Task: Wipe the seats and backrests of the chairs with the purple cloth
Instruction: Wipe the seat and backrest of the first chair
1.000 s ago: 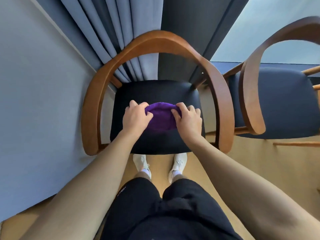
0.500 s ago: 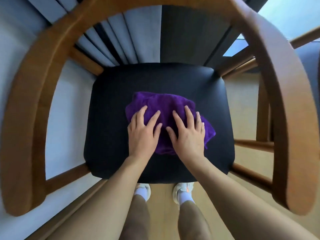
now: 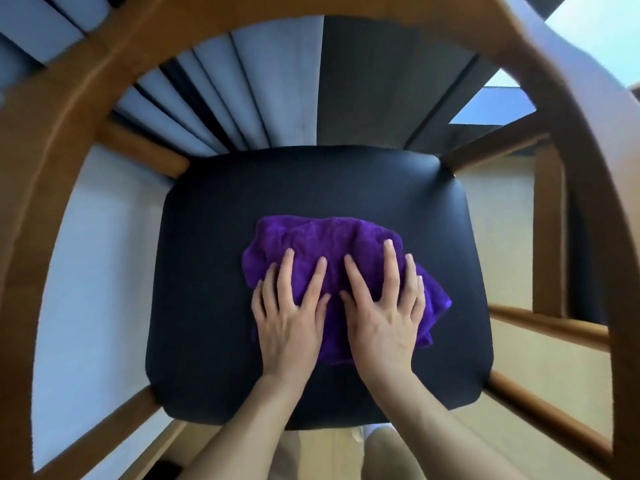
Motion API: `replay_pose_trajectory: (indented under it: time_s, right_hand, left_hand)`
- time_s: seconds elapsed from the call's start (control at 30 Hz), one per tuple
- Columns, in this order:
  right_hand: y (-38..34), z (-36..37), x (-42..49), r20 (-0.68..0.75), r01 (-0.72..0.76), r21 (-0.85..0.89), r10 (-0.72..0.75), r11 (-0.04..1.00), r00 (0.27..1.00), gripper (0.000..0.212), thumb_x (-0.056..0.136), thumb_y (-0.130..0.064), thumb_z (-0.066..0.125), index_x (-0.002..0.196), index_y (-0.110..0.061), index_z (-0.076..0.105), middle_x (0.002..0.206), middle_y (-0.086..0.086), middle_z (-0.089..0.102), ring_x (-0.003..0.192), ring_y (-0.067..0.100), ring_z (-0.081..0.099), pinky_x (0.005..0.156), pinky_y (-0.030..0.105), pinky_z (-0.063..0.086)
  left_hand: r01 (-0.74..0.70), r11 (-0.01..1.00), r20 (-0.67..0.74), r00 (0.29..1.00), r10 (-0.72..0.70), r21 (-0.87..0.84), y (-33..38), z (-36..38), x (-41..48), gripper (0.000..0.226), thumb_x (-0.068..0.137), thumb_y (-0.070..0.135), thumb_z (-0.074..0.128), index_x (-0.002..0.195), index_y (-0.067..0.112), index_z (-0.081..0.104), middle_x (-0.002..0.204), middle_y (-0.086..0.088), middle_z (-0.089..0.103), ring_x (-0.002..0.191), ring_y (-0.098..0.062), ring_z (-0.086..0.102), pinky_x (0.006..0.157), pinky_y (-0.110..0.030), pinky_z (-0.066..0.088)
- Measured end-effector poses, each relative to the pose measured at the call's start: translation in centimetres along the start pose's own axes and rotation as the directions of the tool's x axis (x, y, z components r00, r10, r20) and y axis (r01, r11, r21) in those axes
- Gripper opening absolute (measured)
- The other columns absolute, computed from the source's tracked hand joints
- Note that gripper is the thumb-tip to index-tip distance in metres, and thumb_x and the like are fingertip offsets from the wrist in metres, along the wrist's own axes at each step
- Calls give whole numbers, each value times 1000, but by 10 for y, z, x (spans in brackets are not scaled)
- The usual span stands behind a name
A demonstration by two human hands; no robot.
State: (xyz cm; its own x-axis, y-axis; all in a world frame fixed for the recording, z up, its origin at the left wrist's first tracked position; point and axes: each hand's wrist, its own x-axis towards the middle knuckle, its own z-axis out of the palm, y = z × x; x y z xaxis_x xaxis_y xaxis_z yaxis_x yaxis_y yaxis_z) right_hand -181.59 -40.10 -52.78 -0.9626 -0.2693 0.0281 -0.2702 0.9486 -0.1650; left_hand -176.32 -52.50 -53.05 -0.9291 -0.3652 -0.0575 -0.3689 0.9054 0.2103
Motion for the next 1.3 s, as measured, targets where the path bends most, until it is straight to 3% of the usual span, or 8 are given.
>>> replay_pose_trajectory:
  time_s: [0.13, 0.27, 0.5, 0.63, 0.9, 1.13, 1.3]
  right_hand:
    - [-6, -2, -13, 40, -35, -11, 35, 999, 999, 51, 95, -42, 55, 145, -41, 45, 164, 4, 19, 148, 44, 16, 117, 60, 20]
    - [-8, 7, -10, -4, -72, -8, 72, 997, 997, 44, 98, -49, 46, 140, -37, 54, 160, 5, 29, 142, 44, 28, 111, 60, 26]
    - [-13, 14, 3, -47, -63, 53, 66, 997, 997, 34, 97, -42, 56, 128, -34, 64, 154, 4, 37, 135, 42, 37, 104, 56, 32]
    - [-22, 18, 43, -53, -27, 74, 31, 997, 998, 32, 98, -40, 52, 127, -35, 64, 154, 2, 37, 131, 42, 38, 101, 56, 35]
    - [-48, 33, 136, -56, 1, 91, 4, 996, 998, 34, 98, -42, 48, 131, -37, 56, 157, 1, 33, 139, 40, 29, 109, 52, 27]
    - [-28, 20, 70, -72, 18, 128, -9, 992, 997, 25, 95, -25, 64, 120, -29, 65, 143, 3, 50, 121, 42, 45, 96, 52, 39]
    - [-16, 11, 11, -28, 51, 134, -48, 990, 998, 26, 94, -25, 59, 119, -31, 62, 143, 0, 45, 119, 42, 47, 94, 51, 38]
  left_hand:
    - [-56, 998, 39, 998, 57, -12, -9, -3, 2, 60, 100, 54, 35, 156, 32, 26, 165, -13, 10, 145, -43, 24, 115, -60, 25]
    - [-105, 994, 32, 994, 105, 3, -18, 3, 5, 60, 101, 50, 39, 155, 28, 29, 165, -13, 10, 147, -43, 21, 115, -60, 25]
    - [-106, 994, -24, 994, 106, 8, -19, 12, 10, 53, 106, 45, 36, 155, 26, 29, 165, -13, 13, 149, -41, 16, 118, -56, 22]
    - [-36, 999, -34, 999, 36, 9, -21, 10, 44, 54, 105, 43, 37, 155, 26, 30, 164, -13, 14, 148, -41, 18, 117, -56, 24]
    - [71, 997, -83, 994, -68, 40, -25, 6, 139, 53, 105, 42, 32, 156, 28, 25, 165, -11, 14, 147, -41, 20, 118, -55, 21]
    - [74, 997, -43, 996, -73, 13, -9, 3, 67, 48, 104, 31, 39, 150, 21, 38, 161, -12, 25, 141, -40, 33, 114, -52, 28]
    - [52, 999, 56, 997, -52, -4, -4, -4, 5, 52, 102, 29, 42, 153, 21, 34, 163, -11, 19, 144, -40, 27, 112, -55, 30]
